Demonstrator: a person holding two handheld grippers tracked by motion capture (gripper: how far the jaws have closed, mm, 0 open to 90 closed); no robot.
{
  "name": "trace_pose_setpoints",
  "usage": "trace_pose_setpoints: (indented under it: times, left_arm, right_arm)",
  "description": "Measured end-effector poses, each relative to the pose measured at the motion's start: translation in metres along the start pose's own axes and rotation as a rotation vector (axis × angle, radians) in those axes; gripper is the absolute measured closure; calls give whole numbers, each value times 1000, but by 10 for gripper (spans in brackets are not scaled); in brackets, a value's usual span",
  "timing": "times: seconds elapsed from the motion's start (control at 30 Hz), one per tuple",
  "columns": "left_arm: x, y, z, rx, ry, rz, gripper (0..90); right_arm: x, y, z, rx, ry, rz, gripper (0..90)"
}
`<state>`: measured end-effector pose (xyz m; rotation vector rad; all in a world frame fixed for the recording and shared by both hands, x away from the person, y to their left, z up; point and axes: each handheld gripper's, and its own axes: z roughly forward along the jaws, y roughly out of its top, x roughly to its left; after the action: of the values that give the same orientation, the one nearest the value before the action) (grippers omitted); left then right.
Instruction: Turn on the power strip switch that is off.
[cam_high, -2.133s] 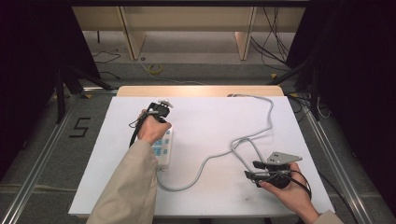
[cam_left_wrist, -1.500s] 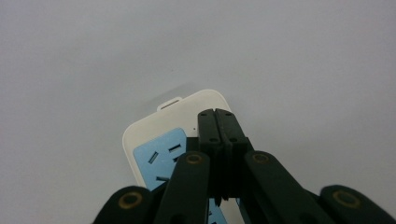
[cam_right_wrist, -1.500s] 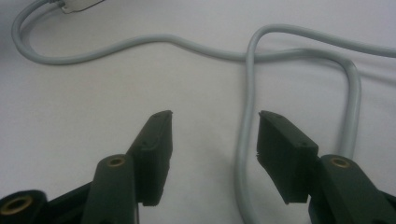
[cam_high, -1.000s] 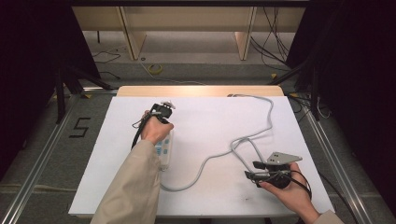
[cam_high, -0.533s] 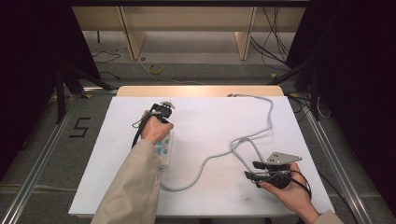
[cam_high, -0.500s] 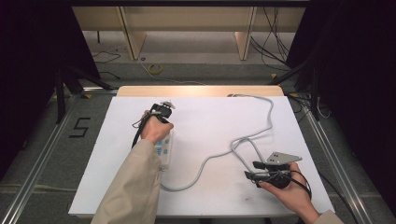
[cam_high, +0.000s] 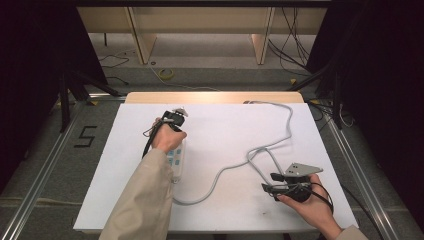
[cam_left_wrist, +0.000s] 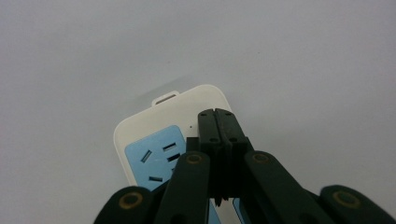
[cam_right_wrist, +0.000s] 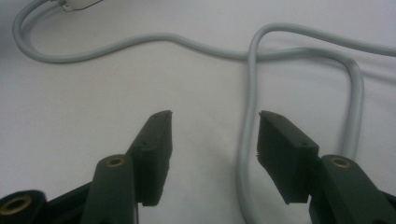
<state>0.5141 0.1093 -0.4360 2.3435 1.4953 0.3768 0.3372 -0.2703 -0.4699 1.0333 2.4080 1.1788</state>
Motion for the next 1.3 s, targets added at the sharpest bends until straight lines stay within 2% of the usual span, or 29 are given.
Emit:
trace_pose_setpoints:
  times: [0.2, 0.43, 0.73, 0.93, 1.3]
  left_arm:
    - [-4, 2, 1, 14, 24, 17, 899]
    - [-6, 2, 1, 18, 43, 18, 899]
    - [-7, 3, 2, 22, 47, 16, 900]
    - [-10, 2, 3, 16, 68, 31, 900]
    - [-12, 1, 3, 37, 71, 47, 899]
  right_arm:
    - [0, 0, 0, 2, 1, -1, 461]
    - [0, 0, 0, 0, 0, 0, 461]
    - [0, 0, 0, 1, 2, -4, 461]
    - [0, 0, 0, 1, 3, -4, 461]
    - [1, 0, 0, 4, 3, -3, 461]
